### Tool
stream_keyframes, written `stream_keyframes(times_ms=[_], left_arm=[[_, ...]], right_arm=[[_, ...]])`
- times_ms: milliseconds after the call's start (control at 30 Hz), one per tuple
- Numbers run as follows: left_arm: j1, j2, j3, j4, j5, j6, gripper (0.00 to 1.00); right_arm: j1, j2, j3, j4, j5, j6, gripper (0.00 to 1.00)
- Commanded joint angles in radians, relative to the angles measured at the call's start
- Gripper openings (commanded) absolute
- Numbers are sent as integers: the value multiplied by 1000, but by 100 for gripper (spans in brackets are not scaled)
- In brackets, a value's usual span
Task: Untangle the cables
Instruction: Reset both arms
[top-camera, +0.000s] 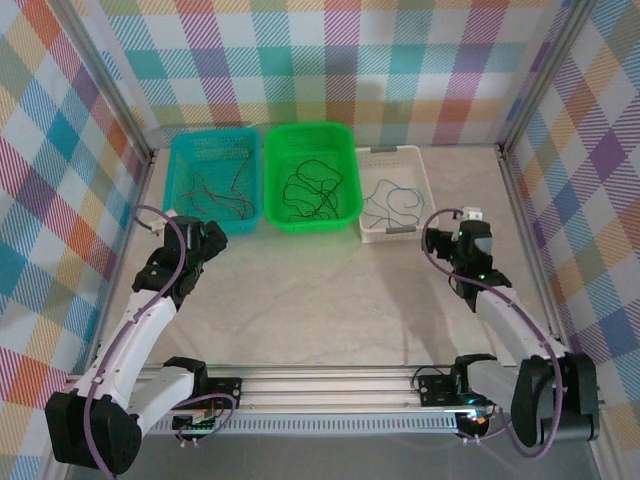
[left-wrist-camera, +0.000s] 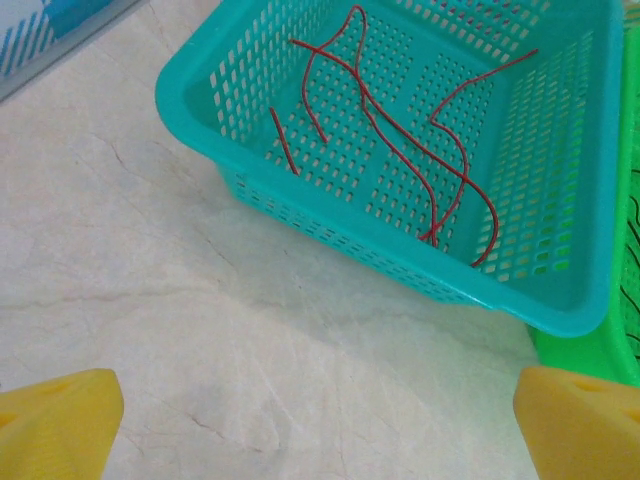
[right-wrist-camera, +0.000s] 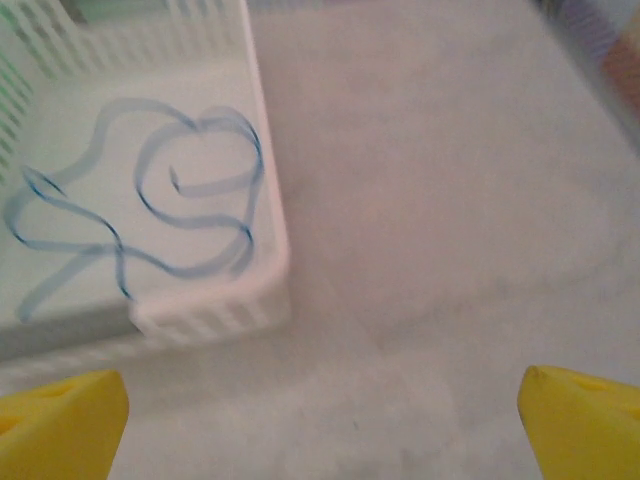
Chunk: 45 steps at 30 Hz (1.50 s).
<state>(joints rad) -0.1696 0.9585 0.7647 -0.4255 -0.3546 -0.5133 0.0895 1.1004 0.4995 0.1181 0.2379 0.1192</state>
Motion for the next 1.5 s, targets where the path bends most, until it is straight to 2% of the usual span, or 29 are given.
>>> stream_keyframes(times_ms=[0, 67, 133, 167, 200, 233, 367, 500, 700, 767, 833, 867, 933, 967, 1033, 1100, 1167, 1300, 1367, 1467], left_arm=[[-6, 25, 15, 42, -36, 44, 100], [-5, 46, 22, 32, -48, 50, 100], [-6, 55, 22, 39, -55, 63, 100], [-6, 61, 23, 41, -59, 69, 100], [-5, 74, 29, 39, -61, 80, 100], [-5, 90, 34, 40, -57, 93, 100], [-6, 122, 33, 76, -44, 101, 100], [-4, 164, 22, 137, -86, 119, 100], [-2, 229, -66, 338, -142, 202, 100], [0, 244, -98, 403, -165, 231, 100], [11, 256, -128, 461, -183, 237, 100], [19, 263, -142, 495, -182, 237, 100], [29, 278, -166, 564, -170, 241, 100], [33, 290, -170, 592, -162, 244, 100], [35, 324, -190, 680, -134, 274, 100], [36, 368, -204, 753, -99, 327, 100], [40, 432, -161, 738, -78, 393, 100], [38, 505, -271, 1024, -117, 462, 100], [37, 557, -283, 1093, -94, 479, 100], [40, 578, -254, 1055, -37, 494, 100]], right_arm=[[-13, 77, -33, 264, -5, 14, 100], [-14, 133, -53, 326, -3, 28, 100], [-15, 199, -109, 466, -30, 0, 100], [-14, 224, -115, 520, -3, 4, 100], [-15, 213, -102, 461, -10, -3, 100], [-13, 224, -120, 540, -23, -37, 100], [-17, 247, -92, 521, -47, -58, 100], [-59, 265, -66, 478, -83, -33, 100], [-125, 271, -73, 497, -143, 3, 100], [-131, 312, -166, 732, -166, -12, 100], [-127, 440, -245, 1019, -227, -47, 100], [-122, 459, -250, 1067, -236, -54, 100], [-124, 408, -195, 874, -187, -29, 100], [-123, 433, -188, 908, -203, -43, 100], [-119, 421, -156, 820, -218, -48, 100], [-116, 428, -151, 826, -220, -53, 100], [-114, 429, -151, 828, -218, -55, 100], [-108, 431, -129, 783, -233, -67, 100], [-99, 432, -116, 767, -223, -75, 100], [-96, 432, -116, 763, -218, -76, 100]])
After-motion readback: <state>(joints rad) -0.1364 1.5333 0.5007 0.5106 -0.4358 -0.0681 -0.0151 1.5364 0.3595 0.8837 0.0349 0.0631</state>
